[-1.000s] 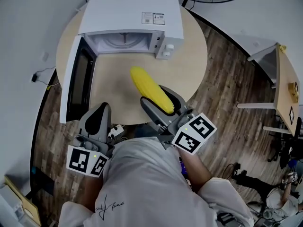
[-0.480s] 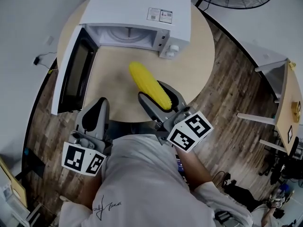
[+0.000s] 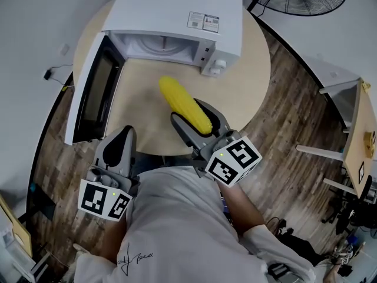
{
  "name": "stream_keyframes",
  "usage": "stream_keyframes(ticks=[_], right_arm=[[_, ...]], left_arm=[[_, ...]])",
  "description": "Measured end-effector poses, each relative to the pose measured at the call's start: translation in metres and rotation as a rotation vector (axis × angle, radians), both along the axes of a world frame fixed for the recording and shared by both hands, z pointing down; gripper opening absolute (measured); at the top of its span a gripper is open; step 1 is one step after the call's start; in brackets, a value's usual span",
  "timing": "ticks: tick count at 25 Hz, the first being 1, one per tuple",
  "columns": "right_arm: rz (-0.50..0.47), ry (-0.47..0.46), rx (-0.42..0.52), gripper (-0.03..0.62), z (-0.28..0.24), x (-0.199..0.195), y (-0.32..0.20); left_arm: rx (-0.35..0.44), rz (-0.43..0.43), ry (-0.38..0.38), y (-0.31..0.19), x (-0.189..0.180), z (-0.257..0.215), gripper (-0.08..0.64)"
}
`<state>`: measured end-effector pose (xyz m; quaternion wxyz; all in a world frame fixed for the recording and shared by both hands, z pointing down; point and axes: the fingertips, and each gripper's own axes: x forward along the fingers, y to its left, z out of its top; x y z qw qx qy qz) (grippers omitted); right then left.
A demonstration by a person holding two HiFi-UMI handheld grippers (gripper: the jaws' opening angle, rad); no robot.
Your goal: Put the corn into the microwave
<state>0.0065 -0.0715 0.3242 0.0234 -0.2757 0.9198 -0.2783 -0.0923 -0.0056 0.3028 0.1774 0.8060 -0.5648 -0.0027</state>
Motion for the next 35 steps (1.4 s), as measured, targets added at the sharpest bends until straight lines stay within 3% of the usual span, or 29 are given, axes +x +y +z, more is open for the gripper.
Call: stream_keyframes(ticks=[10,21,31,35], right_arm=[[0.043,0.015,-0.001,0.265,0.012,-0.014,-0.02],[0.057,0.033,-0.017,0.265,0.032,-0.03,-0.048],[0.106,0.075,-0.059,0.265,0.066,-0.034,-0.088],[0.13,0.089,-0.061,0.265,0.076,-0.038,-0.098]], left_arm=[[0.026,-0.012,0.031,-0.004,-0.018,0.0,-0.009],[-0.005,0.002,0.035,-0.014,-0.025,0.011,-0.009],[-0.01,-0.061,0.063,-0.027,-0.041,0.012,-0.009],[-0.012,-0.047,0.064,-0.034,-0.041,0.01,-0.009]])
